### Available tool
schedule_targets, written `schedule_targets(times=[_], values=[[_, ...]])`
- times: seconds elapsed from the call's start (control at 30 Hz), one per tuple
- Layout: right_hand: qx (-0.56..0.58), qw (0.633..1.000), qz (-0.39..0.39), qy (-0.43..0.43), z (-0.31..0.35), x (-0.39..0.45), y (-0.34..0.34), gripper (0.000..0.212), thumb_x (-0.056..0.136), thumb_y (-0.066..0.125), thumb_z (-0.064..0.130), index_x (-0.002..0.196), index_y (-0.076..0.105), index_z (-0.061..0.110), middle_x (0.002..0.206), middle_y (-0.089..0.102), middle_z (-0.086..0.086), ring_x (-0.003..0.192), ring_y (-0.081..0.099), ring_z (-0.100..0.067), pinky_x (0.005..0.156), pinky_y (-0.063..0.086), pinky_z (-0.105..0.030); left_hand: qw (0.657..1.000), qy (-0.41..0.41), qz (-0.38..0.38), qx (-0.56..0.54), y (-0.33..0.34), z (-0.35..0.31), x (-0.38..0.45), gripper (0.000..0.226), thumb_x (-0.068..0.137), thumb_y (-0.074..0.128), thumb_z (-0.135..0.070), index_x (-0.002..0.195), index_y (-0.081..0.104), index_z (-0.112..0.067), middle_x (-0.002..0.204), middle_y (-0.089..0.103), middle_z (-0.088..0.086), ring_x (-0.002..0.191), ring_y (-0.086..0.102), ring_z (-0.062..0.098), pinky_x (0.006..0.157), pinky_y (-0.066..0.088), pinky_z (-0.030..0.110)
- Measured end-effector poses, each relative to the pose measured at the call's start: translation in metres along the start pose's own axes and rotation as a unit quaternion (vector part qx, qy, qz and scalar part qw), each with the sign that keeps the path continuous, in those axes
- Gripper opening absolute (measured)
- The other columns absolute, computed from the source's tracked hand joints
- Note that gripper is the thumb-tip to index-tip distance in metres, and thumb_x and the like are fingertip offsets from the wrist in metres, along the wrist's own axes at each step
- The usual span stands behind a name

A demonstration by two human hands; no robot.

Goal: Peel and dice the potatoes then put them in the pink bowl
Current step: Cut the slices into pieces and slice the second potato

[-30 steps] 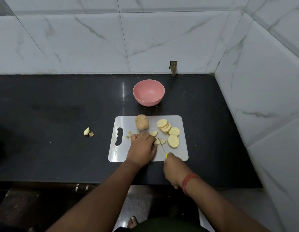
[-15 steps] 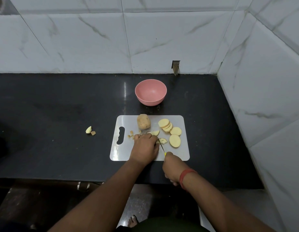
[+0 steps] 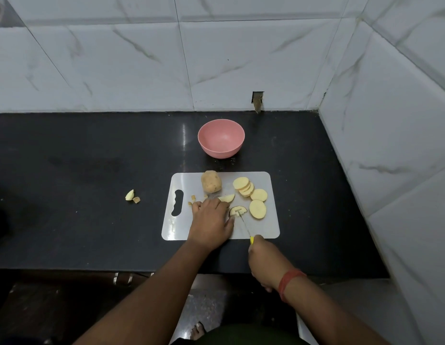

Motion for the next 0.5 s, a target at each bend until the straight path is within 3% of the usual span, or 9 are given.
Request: schedule_targets(times=[0.1,0.3,0.4,0.5], values=[[-0.025,1.0,0.012,0.009,0.009,0.007,0.002,0.037,0.091,0.039,0.007,0.068,0.02,0.029,0.071,0.036,0.001,0.071,0.041,-0.031,0.069,0.04,-0.047,1.0,0.011,0.003,0.011,-0.002,-0.002,-0.001,0.026,0.092,0.05,-0.044,0.099,0.064,-0.024,0.097,0.06,-0.006,0.092,0.054,0.02,0.089,0.028,0.041],[-0.061,0.996,0.067,-0.02,0.022,0.009,0.012,0.008,0.063,0.021,0.026,0.069,0.018,0.03,0.073,0.035,0.002,0.076,0.043,-0.026,0.067,0.037,-0.028,1.0,0.005,0.005,0.01,-0.007,-0.006,0.001,0.019,0.094,0.054,-0.036,0.094,0.067,-0.023,0.093,0.063,-0.005,0.09,0.055,0.02,0.086,0.025,0.039],[-0.083,0.994,0.072,-0.008,0.022,0.009,0.013,0.032,0.06,0.019,0.026,0.086,0.036,0.02,0.075,0.037,-0.001,0.08,0.045,-0.025,0.066,0.037,-0.029,1.0,0.002,0.004,0.008,-0.006,-0.006,0.001,0.016,0.092,0.056,-0.036,0.09,0.066,-0.023,0.089,0.063,-0.005,0.087,0.055,0.021,0.085,0.028,0.04],[-0.112,0.991,0.073,0.001,0.021,0.012,0.013,0.046,0.059,0.018,0.027,0.101,0.034,0.015,0.091,0.046,-0.009,0.081,0.046,-0.025,0.065,0.039,-0.028,1.0,0.001,0.007,0.009,-0.004,-0.004,0.001,0.016,0.091,0.056,-0.036,0.09,0.067,-0.024,0.089,0.064,-0.006,0.085,0.056,0.02,0.084,0.03,0.04]])
Point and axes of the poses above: each hand's wrist, its own x-axis towards the middle knuckle, its own y-axis out of the palm, z = x × y, the point moved 9 cm from there along x, towards the middle knuckle
